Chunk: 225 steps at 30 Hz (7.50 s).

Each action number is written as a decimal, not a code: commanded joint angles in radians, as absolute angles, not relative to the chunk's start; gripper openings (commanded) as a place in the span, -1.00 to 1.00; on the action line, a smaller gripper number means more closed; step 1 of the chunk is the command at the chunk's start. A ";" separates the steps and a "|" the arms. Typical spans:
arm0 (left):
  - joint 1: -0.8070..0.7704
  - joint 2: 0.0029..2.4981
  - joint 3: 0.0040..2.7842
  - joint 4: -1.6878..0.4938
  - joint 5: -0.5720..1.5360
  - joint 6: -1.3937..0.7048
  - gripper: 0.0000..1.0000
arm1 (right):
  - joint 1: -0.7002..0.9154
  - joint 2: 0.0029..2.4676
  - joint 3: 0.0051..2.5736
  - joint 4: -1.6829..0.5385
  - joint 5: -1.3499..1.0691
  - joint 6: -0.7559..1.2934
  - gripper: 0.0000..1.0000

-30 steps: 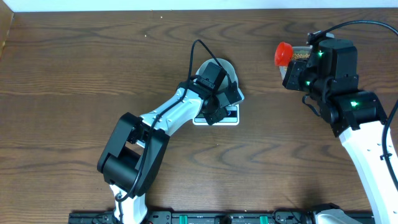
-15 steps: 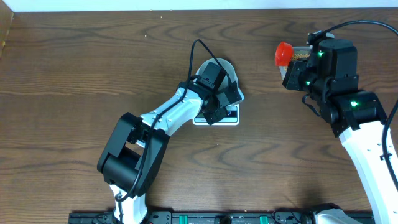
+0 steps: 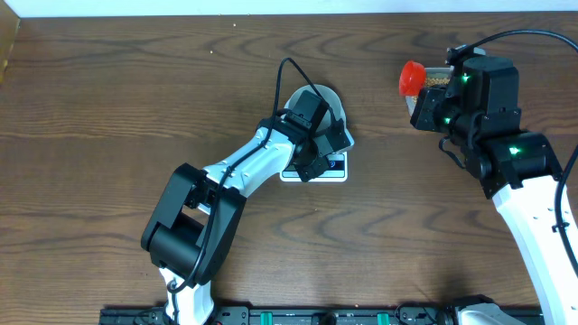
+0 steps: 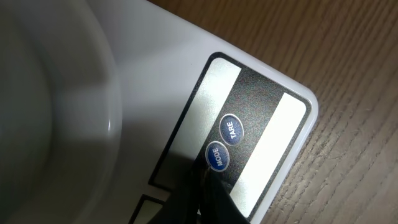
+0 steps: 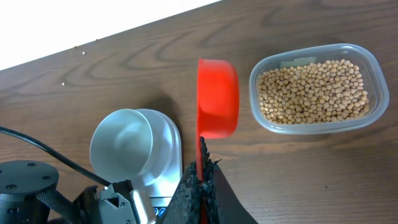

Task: Scoop item into bowl and weigh 50g on scale

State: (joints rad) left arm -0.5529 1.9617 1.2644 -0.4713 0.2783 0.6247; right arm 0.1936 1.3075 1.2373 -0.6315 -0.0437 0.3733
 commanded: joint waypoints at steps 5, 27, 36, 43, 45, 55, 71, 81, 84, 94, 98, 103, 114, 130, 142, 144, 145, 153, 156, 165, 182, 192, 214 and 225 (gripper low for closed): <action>-0.550 2.007 1.248 -0.493 0.228 0.627 -0.86 | 0.189 1.308 1.262 -0.633 -0.025 0.358 -0.97; -0.566 2.033 1.247 -0.477 0.216 0.630 -0.86 | 0.189 1.308 1.262 -0.640 -0.025 0.358 -0.98; -0.566 2.033 1.247 -0.477 0.216 0.630 -0.85 | 0.189 1.307 1.262 -0.641 -0.025 0.358 -0.97; -0.566 2.039 1.247 -0.473 0.216 0.630 -0.85 | 0.189 1.307 1.262 -0.642 -0.025 0.358 -0.97; -0.566 2.039 1.247 -0.472 0.216 0.630 -0.85 | 0.189 1.307 1.262 -0.642 -0.025 0.358 -0.97; -0.566 2.041 1.247 -0.469 0.216 0.630 -0.86 | 0.189 1.307 1.262 -0.647 -0.025 0.358 -0.98; -0.563 2.015 1.248 -0.470 0.201 0.630 -0.86 | 0.188 1.307 1.262 -0.641 -0.017 0.358 -0.97; -0.564 1.928 1.248 -0.482 0.190 0.630 -0.86 | 0.185 1.307 1.262 -0.640 0.017 0.358 -0.97; -0.563 1.905 1.248 -0.496 0.189 0.630 -0.86 | 0.184 1.307 1.262 -0.648 0.028 0.343 -0.97; -0.564 1.851 1.248 -0.492 0.189 0.630 -0.86 | 0.184 1.307 1.262 -0.698 0.036 0.305 -0.97; -0.564 1.842 1.248 -0.492 0.189 0.630 -0.85 | 0.184 1.307 1.262 -0.697 0.036 0.305 -0.98; -0.564 1.842 1.248 -0.492 0.190 0.630 -0.85 | 0.184 1.307 1.262 -0.690 0.063 0.306 -0.98; -0.564 1.872 1.247 -0.492 0.194 0.618 -0.86 | 0.184 1.307 1.262 -0.654 0.073 0.306 -0.97; -0.564 1.940 1.247 -0.488 0.260 0.607 -0.86 | 0.185 1.307 1.262 -0.617 0.072 0.318 -0.97; -0.566 1.942 1.247 -0.475 0.261 0.603 -0.85 | 0.185 1.307 1.262 -0.609 0.072 0.318 -0.98; -0.566 1.942 1.247 -0.461 0.261 0.588 -0.86 | 0.185 1.307 1.262 -0.606 0.072 0.318 -0.97; -0.566 1.942 1.247 -0.457 0.261 0.585 -0.86 | 0.185 1.307 1.262 -0.603 0.072 0.318 -0.97; -0.567 1.956 1.247 -0.454 0.280 0.574 -0.85 | 0.185 1.307 1.262 -0.601 0.072 0.317 -0.97; -0.567 1.965 1.247 -0.450 0.280 0.574 -0.85 | 0.185 1.307 1.262 -0.603 0.072 0.317 -0.97; -0.567 1.983 1.247 -0.442 0.280 0.574 -0.85 | 0.185 1.307 1.262 -0.600 0.072 0.318 -0.98; -0.567 2.007 1.247 -0.440 0.276 0.574 -0.86 | 0.185 1.307 1.262 -0.595 0.068 0.318 -0.97; -0.562 2.013 1.247 -0.450 0.269 0.574 -0.85 | 0.185 1.307 1.262 -0.595 0.068 0.318 -0.97; -0.534 2.021 1.226 -0.442 0.295 0.574 -0.86 | 0.185 1.307 1.262 -0.603 0.069 0.318 -0.97; -0.534 2.021 1.214 -0.427 0.295 0.574 -0.86 | 0.185 1.307 1.262 -0.614 0.069 0.318 -0.97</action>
